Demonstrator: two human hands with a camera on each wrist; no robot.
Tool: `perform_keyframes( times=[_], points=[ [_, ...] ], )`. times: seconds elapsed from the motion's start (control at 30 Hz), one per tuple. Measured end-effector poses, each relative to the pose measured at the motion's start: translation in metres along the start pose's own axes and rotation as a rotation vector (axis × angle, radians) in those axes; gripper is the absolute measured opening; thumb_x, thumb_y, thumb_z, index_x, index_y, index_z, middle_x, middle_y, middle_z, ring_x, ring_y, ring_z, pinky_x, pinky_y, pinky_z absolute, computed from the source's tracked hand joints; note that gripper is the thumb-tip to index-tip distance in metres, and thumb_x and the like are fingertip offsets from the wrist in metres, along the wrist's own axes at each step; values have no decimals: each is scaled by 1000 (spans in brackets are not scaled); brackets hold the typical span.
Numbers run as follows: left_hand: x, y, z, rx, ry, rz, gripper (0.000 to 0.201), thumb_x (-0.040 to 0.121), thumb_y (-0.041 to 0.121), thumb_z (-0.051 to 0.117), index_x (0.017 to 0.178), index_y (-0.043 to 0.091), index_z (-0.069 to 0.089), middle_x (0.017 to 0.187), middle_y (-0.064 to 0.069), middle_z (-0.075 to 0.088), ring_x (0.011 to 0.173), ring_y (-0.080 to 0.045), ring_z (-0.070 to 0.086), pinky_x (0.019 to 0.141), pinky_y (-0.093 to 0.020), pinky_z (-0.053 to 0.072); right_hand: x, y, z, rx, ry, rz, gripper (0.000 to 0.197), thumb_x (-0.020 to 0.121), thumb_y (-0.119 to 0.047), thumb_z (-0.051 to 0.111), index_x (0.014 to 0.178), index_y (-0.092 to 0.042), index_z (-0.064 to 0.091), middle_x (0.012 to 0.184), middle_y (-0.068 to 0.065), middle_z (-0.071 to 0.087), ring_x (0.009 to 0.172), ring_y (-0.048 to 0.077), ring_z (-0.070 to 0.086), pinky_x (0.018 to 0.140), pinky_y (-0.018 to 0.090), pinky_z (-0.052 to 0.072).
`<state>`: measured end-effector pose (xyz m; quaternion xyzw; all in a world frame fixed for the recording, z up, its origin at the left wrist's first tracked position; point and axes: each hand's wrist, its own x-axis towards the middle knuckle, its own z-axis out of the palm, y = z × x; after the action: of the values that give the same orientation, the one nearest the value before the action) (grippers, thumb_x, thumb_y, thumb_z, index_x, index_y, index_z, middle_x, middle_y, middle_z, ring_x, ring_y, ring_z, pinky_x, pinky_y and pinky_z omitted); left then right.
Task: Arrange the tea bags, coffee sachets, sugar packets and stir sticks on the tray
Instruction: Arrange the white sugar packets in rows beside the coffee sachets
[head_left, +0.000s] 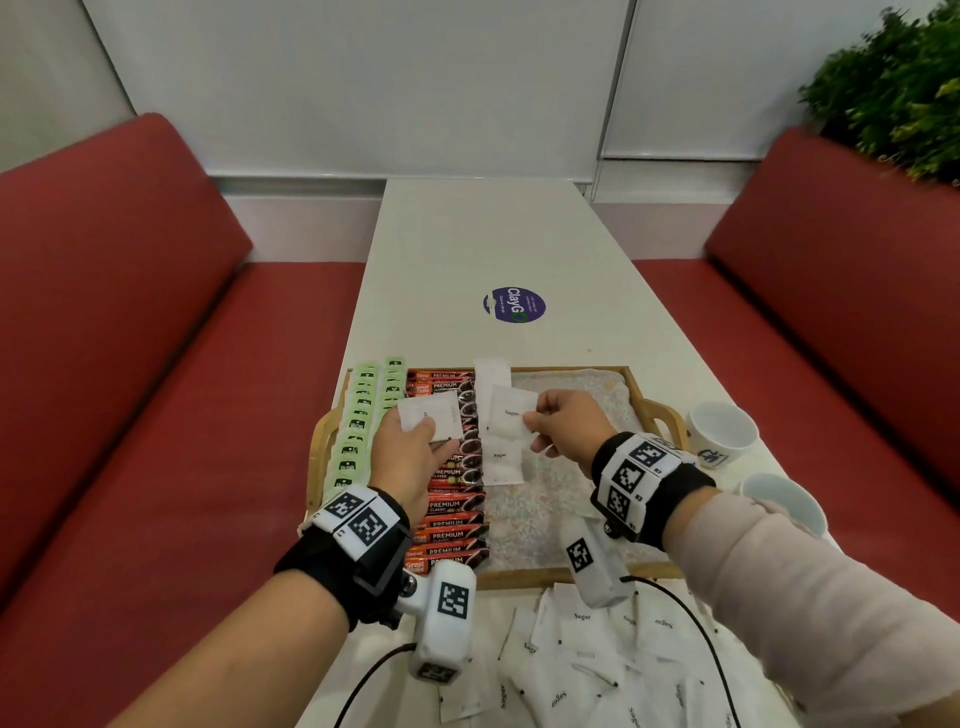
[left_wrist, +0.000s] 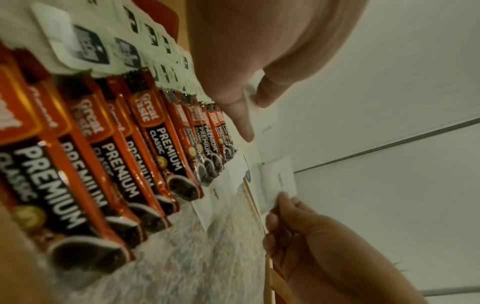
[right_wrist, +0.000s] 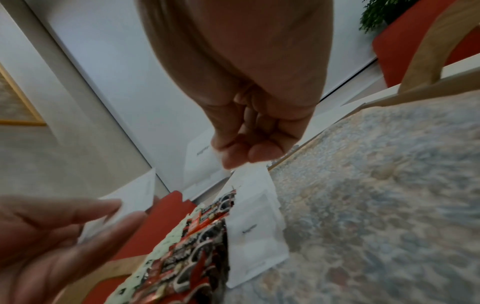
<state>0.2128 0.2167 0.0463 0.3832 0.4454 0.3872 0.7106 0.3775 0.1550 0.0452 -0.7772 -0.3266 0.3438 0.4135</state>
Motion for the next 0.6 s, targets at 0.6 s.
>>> perform_keyframes(
  times=[0.6],
  points=[
    [8,-2,-9,24,13,-9,23,99,2,42,120,10,48,115,-13,59,92,-20,64,86,-31,53,14,14,24,-395,-130,231,28,87,-10,66,64,-13,51,61,5,59,51,19,57,48,26,47]
  ],
)
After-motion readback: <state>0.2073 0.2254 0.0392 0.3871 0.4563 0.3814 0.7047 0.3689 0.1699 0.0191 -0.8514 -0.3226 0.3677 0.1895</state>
